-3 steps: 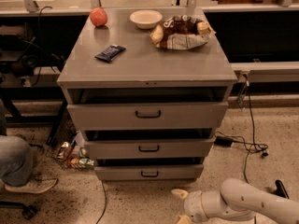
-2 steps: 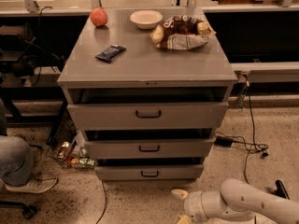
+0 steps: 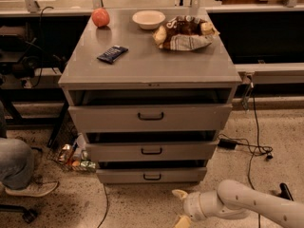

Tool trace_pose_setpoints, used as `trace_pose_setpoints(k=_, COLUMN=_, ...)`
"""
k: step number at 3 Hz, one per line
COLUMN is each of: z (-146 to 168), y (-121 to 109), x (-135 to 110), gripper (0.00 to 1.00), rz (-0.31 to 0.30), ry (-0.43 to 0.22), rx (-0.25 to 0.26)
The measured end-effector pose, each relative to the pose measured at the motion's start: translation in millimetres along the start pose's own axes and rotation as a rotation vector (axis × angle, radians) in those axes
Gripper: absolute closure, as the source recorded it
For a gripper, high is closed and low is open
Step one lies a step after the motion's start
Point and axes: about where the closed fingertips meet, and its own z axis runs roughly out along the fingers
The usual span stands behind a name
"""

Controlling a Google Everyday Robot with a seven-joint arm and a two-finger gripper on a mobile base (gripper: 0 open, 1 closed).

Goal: Open bottom drawer

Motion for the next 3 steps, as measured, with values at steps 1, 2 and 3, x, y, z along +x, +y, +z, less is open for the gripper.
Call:
trace_pose_setpoints(k=1, z=25.2, y=-49.3, x=12.6, gripper=0.0, rz=-0.095, ry=0.034, rx=0.038)
trace_pose_setpoints(k=2, z=48.8, y=-111.7, x=24.8, gripper=0.0, rz=-0.174, ry=0.038, rx=0.095)
trace_pose_setpoints(k=3, z=48.9, y=-111.6, x=24.8, gripper=0.0, rz=-0.174, ry=0.038, rx=0.095)
